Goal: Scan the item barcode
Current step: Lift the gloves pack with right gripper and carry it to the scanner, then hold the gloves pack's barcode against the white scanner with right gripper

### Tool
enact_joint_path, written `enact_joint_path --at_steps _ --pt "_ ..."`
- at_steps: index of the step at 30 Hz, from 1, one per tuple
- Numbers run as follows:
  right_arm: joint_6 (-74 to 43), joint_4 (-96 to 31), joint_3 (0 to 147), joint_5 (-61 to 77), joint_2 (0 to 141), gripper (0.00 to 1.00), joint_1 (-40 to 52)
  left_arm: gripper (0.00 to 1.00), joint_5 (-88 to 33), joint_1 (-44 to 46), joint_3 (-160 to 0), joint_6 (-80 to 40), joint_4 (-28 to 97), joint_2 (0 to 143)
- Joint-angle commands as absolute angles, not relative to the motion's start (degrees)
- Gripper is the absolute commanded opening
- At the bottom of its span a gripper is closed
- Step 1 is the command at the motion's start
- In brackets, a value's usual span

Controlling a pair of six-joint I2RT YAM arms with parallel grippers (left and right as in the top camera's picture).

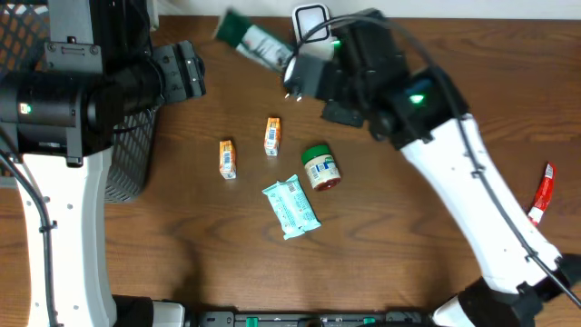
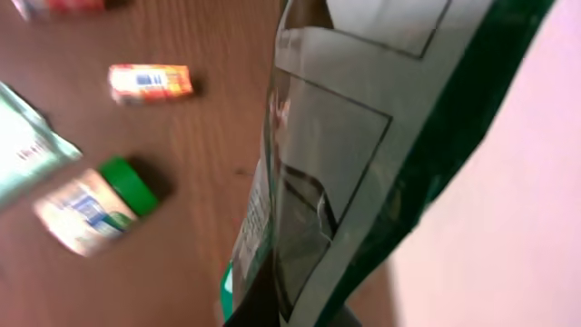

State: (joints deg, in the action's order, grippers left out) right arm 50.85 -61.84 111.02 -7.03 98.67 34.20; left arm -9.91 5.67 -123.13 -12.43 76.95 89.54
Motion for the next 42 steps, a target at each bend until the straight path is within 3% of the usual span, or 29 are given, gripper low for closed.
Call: enact_joint_path --at_steps 1,6,27,37,42 --pt "64.31 -60.88 112.38 -20.03 102.19 0.01 38.28 0.82 -9.37 5.37 -123.63 -12.56 77.14 89.8" --pt "68.6 -54.65 112.38 -32.71 107.66 0.01 41.04 0.82 -9.37 5.37 -123.63 -12.56 77.14 89.8" --pt "101.23 -0.51 112.38 -37.71 131.26 0.01 37.54 0.82 -9.37 5.37 -123.63 -12.56 77.14 89.8" --pt "102.15 12.38 112.38 -30.15 139.85 0.01 33.56 0.82 -9.37 5.37 -123.63 -12.56 77.14 89.8" --pt "100.05 12.6 112.38 -26.0 142.1 0.01 32.12 0.82 -9.37 5.37 -123.63 -12.56 77.14 89.8"
